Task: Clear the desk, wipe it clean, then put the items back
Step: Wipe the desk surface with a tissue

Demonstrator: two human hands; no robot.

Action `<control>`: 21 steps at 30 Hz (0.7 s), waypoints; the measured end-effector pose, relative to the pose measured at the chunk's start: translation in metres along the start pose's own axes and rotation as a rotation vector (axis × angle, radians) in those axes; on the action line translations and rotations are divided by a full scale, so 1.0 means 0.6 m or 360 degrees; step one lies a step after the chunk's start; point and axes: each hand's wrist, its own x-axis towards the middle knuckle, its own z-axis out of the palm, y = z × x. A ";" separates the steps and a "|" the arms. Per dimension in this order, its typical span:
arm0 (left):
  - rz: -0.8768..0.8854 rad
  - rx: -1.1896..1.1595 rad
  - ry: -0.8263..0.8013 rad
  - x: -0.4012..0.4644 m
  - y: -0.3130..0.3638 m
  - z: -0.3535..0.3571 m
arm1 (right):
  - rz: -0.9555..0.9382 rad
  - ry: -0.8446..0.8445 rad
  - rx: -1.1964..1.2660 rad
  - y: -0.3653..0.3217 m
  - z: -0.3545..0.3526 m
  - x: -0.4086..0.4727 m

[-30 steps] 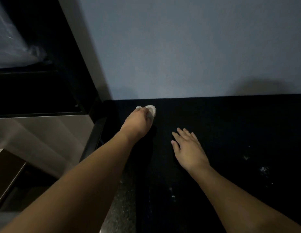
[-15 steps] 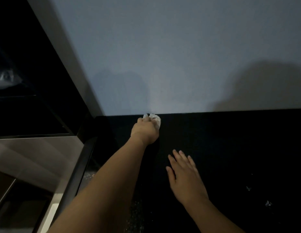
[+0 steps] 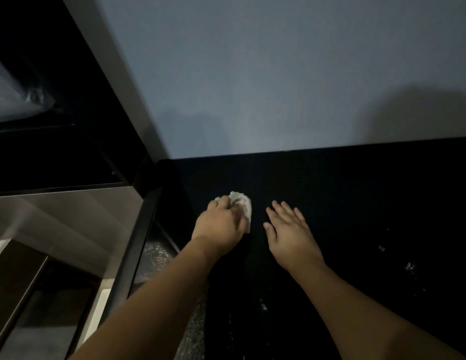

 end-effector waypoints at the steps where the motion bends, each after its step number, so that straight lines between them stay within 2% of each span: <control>1: 0.0004 0.0008 0.0013 -0.022 0.006 0.004 | -0.0003 -0.0022 -0.0009 0.000 -0.001 0.000; 5: 0.0010 0.0040 -0.0047 -0.057 0.012 0.011 | 0.0021 -0.0089 -0.0011 -0.006 -0.010 -0.007; 10: -0.0037 0.0087 -0.0112 -0.029 0.024 0.004 | 0.0117 -0.0424 -0.0170 -0.036 -0.056 -0.002; 17: -0.0217 -0.0059 -0.0428 -0.042 0.037 0.003 | 0.0199 -0.0681 -0.0262 -0.040 -0.089 -0.118; 21: -0.0197 0.0031 -0.0434 -0.106 0.061 -0.015 | 0.0299 -0.0778 -0.0307 -0.040 -0.086 -0.164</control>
